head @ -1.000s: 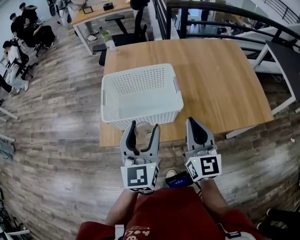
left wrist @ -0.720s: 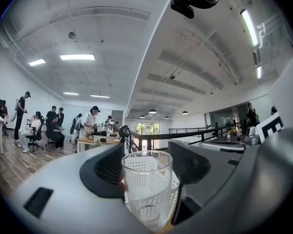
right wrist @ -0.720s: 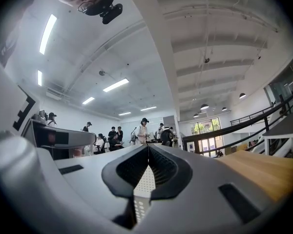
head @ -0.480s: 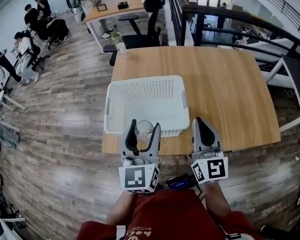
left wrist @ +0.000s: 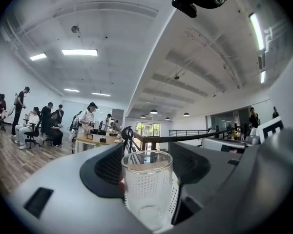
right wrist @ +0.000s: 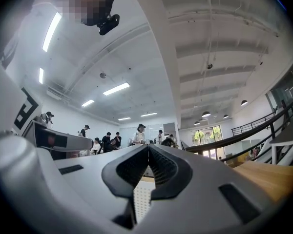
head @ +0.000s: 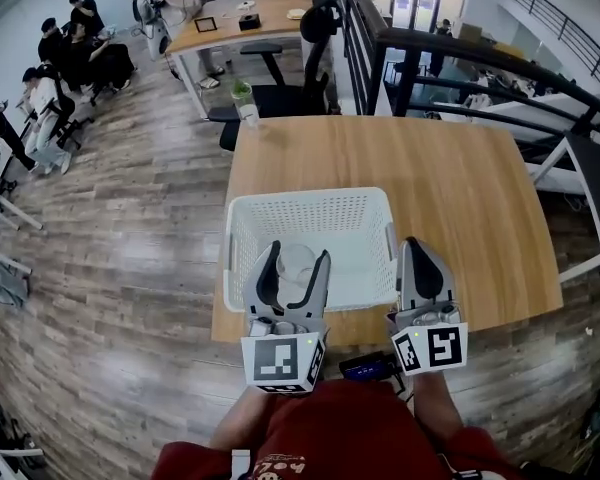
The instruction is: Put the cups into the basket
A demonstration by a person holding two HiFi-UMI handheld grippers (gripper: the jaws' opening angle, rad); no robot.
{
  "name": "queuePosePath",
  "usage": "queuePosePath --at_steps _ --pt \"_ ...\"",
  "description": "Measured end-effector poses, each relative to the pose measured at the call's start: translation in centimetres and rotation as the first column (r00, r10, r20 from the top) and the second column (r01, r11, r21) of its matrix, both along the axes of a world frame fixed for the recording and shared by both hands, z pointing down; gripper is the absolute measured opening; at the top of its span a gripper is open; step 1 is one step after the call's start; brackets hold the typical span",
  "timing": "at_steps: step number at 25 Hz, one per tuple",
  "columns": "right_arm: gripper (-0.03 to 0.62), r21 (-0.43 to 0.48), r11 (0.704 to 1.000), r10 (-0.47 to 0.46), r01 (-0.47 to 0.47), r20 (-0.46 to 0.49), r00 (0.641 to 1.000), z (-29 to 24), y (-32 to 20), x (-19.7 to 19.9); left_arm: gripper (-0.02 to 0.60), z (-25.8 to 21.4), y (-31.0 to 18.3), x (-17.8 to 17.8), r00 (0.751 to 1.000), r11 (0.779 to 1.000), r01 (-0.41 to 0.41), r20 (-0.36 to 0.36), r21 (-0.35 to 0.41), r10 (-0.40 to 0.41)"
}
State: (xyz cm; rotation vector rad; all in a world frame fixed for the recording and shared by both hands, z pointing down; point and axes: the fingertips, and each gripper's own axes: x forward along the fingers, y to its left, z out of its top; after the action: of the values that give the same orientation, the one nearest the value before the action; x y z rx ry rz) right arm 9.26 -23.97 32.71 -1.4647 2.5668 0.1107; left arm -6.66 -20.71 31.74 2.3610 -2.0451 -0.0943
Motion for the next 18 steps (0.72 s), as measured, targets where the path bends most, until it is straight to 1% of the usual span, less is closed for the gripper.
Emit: queuePosePath --at_steps 9,15,18 --pt "0.011 0.003 1.0 0.021 -0.021 -0.001 1.0 -1.0 -3.2 -3.4 0.291 -0.6 -3.6 -3.3 0.999 0.999 -0.039 -0.006 0.004 0.04" --pt "0.011 -0.005 0.999 0.043 -0.043 -0.011 0.999 -1.0 -4.8 -4.3 0.291 -0.5 -6.0 -4.4 0.998 0.998 -0.068 -0.004 -0.011 0.068" --pt "0.011 -0.01 0.999 0.053 -0.053 -0.013 0.998 -0.9 -5.5 -4.9 0.291 -0.2 -6.9 -4.8 0.995 0.995 -0.095 -0.005 -0.019 0.095"
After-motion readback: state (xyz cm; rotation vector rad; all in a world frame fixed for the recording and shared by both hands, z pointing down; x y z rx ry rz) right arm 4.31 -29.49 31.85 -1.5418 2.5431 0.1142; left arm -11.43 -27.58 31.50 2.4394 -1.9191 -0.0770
